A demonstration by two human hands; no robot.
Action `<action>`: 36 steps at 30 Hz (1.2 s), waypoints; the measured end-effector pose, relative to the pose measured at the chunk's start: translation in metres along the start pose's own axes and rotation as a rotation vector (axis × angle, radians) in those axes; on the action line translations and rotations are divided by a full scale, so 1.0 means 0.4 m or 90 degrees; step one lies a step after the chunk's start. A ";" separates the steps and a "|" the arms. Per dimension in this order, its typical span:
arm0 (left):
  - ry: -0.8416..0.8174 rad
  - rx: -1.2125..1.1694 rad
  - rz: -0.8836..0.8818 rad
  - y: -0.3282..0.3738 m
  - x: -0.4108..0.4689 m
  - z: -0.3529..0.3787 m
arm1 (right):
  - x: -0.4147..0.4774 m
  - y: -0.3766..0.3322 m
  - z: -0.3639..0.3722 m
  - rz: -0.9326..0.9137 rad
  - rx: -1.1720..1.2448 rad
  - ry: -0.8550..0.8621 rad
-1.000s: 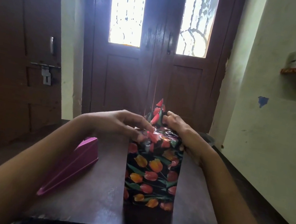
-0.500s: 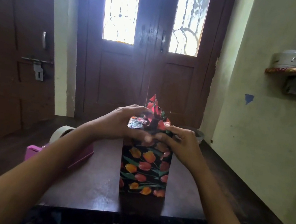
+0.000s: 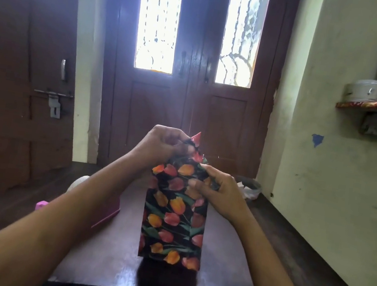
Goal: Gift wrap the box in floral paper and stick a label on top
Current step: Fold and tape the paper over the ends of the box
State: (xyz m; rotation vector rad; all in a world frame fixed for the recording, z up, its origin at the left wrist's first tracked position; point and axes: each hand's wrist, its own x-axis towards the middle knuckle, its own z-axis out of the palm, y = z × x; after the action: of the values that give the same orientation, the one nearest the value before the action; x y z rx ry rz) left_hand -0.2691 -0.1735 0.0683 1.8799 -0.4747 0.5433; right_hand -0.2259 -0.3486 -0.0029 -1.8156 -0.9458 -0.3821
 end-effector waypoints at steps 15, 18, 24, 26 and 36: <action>-0.019 -0.180 -0.076 -0.028 -0.016 0.008 | 0.040 -0.056 -0.006 0.044 0.098 0.055; 0.016 -0.120 -0.053 -0.031 -0.018 -0.005 | 0.049 -0.059 0.017 0.057 0.125 0.135; -0.079 0.077 -0.092 -0.056 -0.032 -0.071 | 0.048 -0.056 0.025 0.117 0.175 0.215; -0.160 0.096 -0.129 -0.080 -0.049 -0.076 | 0.051 -0.062 0.026 0.142 0.186 0.237; -0.175 0.135 -0.094 -0.096 -0.041 -0.087 | 0.080 -0.100 0.019 0.189 0.141 0.206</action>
State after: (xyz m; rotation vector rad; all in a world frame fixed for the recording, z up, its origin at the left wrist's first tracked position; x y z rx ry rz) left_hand -0.2662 -0.1263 0.0413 2.1867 -0.4659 0.2429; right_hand -0.2367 -0.3210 0.0394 -1.5993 -0.4669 -0.3560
